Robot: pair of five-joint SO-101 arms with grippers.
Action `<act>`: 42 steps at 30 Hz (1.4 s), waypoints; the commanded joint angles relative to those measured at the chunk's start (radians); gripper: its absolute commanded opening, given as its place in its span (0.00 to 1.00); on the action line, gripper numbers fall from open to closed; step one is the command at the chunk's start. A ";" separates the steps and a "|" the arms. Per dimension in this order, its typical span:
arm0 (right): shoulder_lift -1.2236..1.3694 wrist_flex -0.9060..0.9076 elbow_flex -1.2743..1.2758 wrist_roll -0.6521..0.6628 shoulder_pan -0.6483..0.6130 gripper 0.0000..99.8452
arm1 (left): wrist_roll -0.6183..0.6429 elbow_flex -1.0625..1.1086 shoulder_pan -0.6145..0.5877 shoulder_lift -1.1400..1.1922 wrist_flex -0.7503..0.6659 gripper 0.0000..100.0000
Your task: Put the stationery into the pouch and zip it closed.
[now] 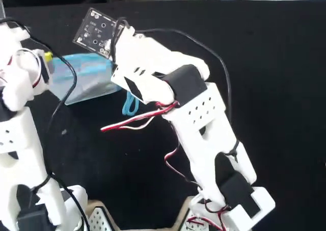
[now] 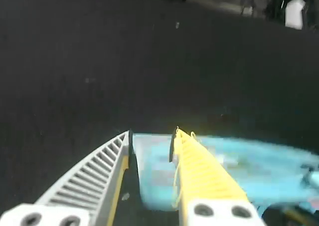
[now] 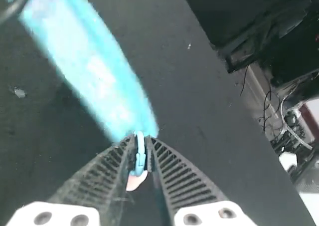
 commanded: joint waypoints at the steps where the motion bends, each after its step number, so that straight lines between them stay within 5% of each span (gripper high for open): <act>1: -0.005 0.005 -0.058 0.003 -0.005 0.01 | -0.008 -0.082 -0.012 0.000 -0.005 0.15; 9: -0.005 0.008 -0.050 0.003 -0.002 0.01 | -0.008 0.012 0.035 0.017 -0.020 0.15; 16: -0.005 0.025 -0.058 0.003 -0.002 0.01 | -0.011 -0.082 0.030 -0.029 0.173 0.15; 27: -0.005 0.020 -0.058 0.003 0.000 0.01 | -0.176 0.010 0.039 -0.215 0.232 0.15; 35: -0.005 0.026 -0.056 0.005 0.000 0.01 | -0.339 0.315 0.179 -0.290 0.226 0.15; 42: -0.005 0.028 -0.050 0.009 0.000 0.01 | -0.348 0.499 0.108 -0.304 -0.014 0.15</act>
